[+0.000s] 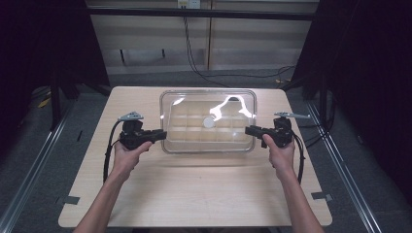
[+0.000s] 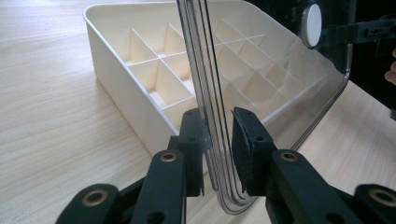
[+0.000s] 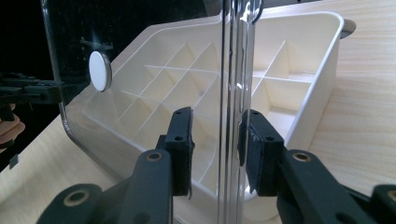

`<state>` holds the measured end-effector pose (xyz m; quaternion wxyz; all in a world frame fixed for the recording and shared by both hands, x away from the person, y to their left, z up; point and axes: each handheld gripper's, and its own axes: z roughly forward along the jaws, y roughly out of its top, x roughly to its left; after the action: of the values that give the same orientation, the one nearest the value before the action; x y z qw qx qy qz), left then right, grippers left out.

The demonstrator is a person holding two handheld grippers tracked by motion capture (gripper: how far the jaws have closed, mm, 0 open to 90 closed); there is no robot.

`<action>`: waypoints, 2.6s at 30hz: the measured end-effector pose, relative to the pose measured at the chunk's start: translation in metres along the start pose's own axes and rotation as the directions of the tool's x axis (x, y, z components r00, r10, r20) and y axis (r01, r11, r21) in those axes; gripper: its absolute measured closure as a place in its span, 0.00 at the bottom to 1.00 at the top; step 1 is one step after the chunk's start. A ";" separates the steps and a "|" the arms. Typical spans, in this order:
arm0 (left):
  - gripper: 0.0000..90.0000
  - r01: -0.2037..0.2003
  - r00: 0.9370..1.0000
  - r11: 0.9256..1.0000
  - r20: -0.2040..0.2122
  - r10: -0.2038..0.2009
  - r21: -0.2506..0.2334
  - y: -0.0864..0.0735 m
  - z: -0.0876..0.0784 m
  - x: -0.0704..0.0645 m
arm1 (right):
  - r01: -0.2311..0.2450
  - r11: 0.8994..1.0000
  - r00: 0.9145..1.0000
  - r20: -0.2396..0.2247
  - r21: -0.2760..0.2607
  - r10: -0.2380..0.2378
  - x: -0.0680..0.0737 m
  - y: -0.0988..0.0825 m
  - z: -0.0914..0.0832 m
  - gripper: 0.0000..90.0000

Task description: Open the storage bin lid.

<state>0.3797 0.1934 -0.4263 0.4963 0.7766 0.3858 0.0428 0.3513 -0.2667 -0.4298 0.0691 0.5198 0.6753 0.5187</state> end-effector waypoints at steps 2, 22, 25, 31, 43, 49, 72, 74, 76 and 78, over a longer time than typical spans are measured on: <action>0.83 0.000 1.000 1.000 0.002 0.000 0.000 0.000 0.000 0.000 | 0.001 1.000 1.000 -0.001 0.002 -0.001 0.000 0.000 0.000 0.73; 0.82 0.001 1.000 1.000 0.004 -0.001 -0.008 -0.005 -0.021 -0.010 | 0.009 1.000 1.000 -0.022 0.012 -0.009 0.018 0.000 -0.009 0.74; 0.82 0.000 1.000 1.000 0.008 0.000 -0.006 -0.008 -0.024 -0.013 | 0.012 1.000 1.000 -0.024 0.011 -0.012 0.022 -0.001 -0.012 0.74; 0.81 -0.020 1.000 1.000 -0.004 0.020 0.005 -0.015 -0.025 -0.017 | 0.009 1.000 1.000 -0.030 0.012 -0.008 0.024 -0.007 -0.015 0.74; 0.81 -0.020 1.000 1.000 0.008 0.020 0.023 -0.023 -0.031 -0.023 | 0.017 1.000 0.999 -0.039 0.018 -0.016 0.030 -0.015 -0.024 0.75; 0.81 -0.020 1.000 0.999 0.010 0.020 0.026 -0.028 -0.035 -0.024 | 0.016 1.000 0.998 -0.055 0.016 -0.015 0.035 -0.018 -0.027 0.76; 0.80 -0.013 1.000 1.000 0.011 0.013 0.007 -0.044 -0.055 -0.036 | 0.031 0.999 0.997 -0.072 0.023 -0.030 0.057 -0.035 -0.039 0.77; 0.80 -0.021 1.000 1.000 0.016 0.021 0.017 -0.044 -0.057 -0.038 | 0.033 0.999 0.997 -0.071 0.027 -0.031 0.059 -0.037 -0.042 0.77; 0.80 -0.029 0.999 0.999 0.016 0.029 0.025 -0.046 -0.058 -0.041 | 0.036 0.999 0.997 -0.071 0.039 -0.033 0.060 -0.041 -0.045 0.77; 0.81 -0.035 0.999 0.998 0.012 0.034 0.048 -0.049 -0.059 -0.044 | 0.044 0.997 0.997 -0.067 0.060 -0.040 0.060 -0.044 -0.046 0.77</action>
<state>0.2956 0.2192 -0.4222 0.4788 0.7950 0.3705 0.0376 0.2677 -0.2453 -0.4161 0.0419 0.4899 0.7035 0.5132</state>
